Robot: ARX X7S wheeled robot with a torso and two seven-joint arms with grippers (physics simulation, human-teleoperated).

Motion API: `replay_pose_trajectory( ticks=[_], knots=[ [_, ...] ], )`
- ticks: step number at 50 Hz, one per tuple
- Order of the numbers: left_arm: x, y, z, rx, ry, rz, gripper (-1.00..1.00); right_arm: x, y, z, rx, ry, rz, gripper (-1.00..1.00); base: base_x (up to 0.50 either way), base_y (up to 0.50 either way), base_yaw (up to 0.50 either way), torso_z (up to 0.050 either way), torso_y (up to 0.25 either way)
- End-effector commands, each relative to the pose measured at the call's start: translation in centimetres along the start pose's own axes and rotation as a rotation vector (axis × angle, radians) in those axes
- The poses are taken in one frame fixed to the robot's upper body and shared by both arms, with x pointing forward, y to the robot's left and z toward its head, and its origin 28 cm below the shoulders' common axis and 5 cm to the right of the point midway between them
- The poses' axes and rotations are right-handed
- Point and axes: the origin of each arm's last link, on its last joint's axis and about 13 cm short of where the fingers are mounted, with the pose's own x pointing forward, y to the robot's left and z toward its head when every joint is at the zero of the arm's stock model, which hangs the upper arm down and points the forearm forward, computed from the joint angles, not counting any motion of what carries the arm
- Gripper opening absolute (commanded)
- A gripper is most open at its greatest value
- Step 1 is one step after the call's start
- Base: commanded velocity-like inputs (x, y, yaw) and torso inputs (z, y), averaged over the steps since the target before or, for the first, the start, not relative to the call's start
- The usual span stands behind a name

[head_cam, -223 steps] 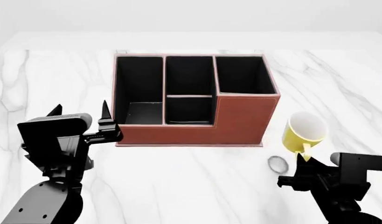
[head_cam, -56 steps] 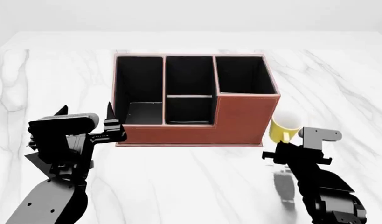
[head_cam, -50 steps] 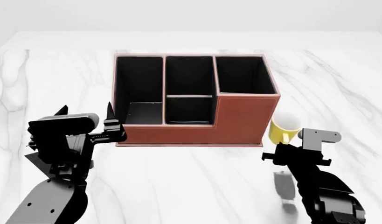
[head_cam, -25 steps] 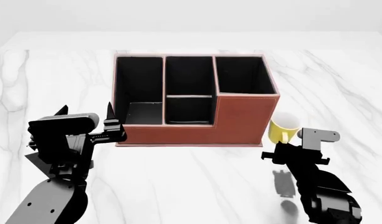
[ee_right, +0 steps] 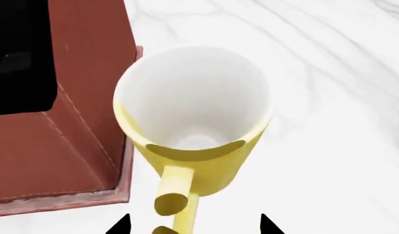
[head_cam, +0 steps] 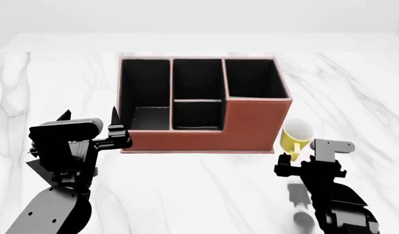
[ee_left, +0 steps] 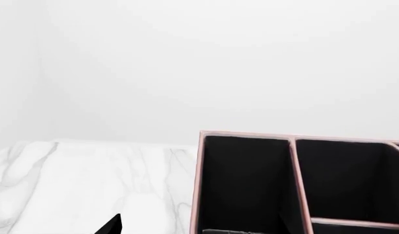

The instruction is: Pick up the yellow and white mug and place it to the right of the caddy.

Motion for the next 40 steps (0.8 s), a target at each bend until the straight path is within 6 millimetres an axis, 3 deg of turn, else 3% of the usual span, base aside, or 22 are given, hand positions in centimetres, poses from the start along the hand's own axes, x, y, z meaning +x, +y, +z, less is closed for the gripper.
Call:
replay_pose_trajectory(
  ticks=[1,40],
  knots=[
    [0.0,0.0,0.0,0.0,0.0,-0.002,1.0,-0.4,-0.2,-0.3,-0.007,0.006,-0.005,1.0,0.0,0.0,0.0,0.0,0.0],
    [-0.2,0.0,0.1,-0.004,-0.004,-0.002,1.0,-4.8,-0.1,-1.2,-0.017,-0.038,0.012,1.0,0.0,0.0,0.0,0.0,0.0]
  ],
)
